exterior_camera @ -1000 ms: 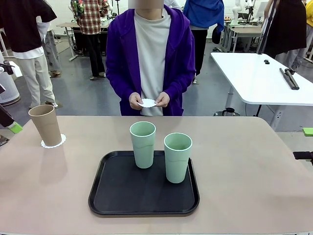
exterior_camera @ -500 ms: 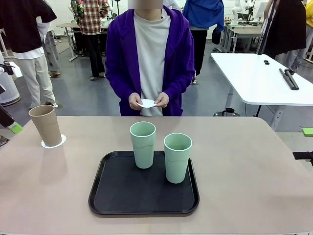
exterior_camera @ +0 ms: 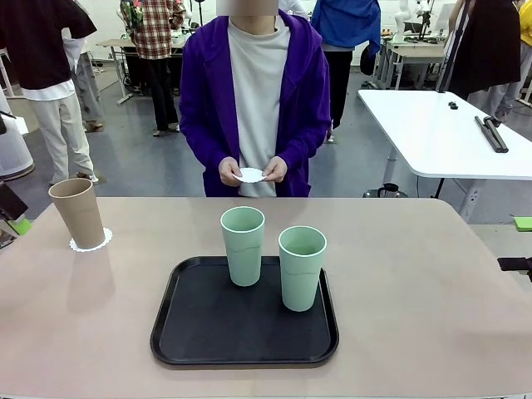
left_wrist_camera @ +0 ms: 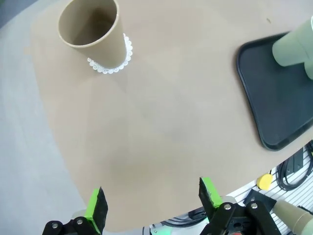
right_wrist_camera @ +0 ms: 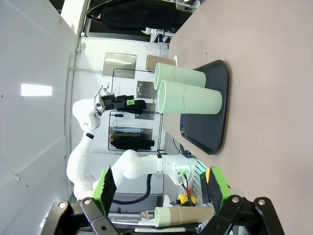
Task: Place coasters on the table and set cups on them.
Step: Take one Reusable plastic cup from the Flat Tray and place it on a coaster set by the human.
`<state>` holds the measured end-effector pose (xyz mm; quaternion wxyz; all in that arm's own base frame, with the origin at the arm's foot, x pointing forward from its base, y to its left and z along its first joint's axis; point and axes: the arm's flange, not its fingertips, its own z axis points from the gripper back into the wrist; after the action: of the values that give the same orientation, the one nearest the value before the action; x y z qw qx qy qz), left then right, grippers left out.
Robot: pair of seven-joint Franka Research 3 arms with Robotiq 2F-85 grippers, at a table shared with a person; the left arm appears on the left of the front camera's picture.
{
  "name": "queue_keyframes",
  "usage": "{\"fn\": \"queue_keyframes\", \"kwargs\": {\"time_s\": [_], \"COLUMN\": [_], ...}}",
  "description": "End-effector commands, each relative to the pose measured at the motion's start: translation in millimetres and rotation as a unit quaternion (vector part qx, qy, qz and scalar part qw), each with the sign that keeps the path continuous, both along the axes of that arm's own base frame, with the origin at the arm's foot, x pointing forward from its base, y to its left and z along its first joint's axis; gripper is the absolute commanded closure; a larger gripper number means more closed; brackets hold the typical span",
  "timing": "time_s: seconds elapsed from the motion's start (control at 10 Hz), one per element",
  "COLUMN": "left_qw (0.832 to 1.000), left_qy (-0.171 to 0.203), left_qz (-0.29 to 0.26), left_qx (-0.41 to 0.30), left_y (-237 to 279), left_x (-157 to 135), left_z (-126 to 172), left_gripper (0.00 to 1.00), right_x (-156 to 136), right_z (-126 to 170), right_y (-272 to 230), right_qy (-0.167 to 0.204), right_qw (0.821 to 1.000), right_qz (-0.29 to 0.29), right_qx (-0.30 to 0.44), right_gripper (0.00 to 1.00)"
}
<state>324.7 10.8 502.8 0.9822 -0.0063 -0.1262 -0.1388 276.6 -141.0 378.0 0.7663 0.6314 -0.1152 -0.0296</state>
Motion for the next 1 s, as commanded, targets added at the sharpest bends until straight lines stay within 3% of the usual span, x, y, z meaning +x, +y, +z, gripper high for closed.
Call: {"fn": "queue_keyframes", "kwargs": {"time_s": [0.0,0.1,0.2,0.3,0.5,0.7,0.9], "left_qw": [1.0,1.0,0.989,0.965,0.917,0.874,0.839], "left_qy": [0.002,0.0,0.003,0.019,0.046,0.064,0.076], "left_qz": [-0.023,0.0,-0.05,-0.066,-0.077,-0.069,-0.045], "left_qx": [-0.005,0.0,-0.137,-0.252,-0.388,-0.476,-0.537], "left_y": [5,0,23,49,95,134,177], "left_x": [5,0,6,14,13,16,5], "left_z": [-6,0,3,10,12,14,-7], "left_gripper": [0.0,0.0,0.0,0.0,0.0,0.0,0.0], "right_x": [0,0,0,0,0,0,0], "right_z": [1,1,1,1,1,1,1], "right_y": [0,0,0,0,0,0,0], "right_qy": [-0.001,-0.001,-0.001,-0.001,-0.001,-0.001,-0.001], "right_qw": [1.0,1.0,1.0,1.0,1.0,1.0,1.0], "right_qz": [0.0,0.0,0.0,0.0,0.0,0.0,0.0], "right_qx": [0.006,0.006,0.006,0.006,0.006,0.006,0.006], "right_gripper": [0.0,0.0,0.0,0.0,0.0,0.0,0.0]}}
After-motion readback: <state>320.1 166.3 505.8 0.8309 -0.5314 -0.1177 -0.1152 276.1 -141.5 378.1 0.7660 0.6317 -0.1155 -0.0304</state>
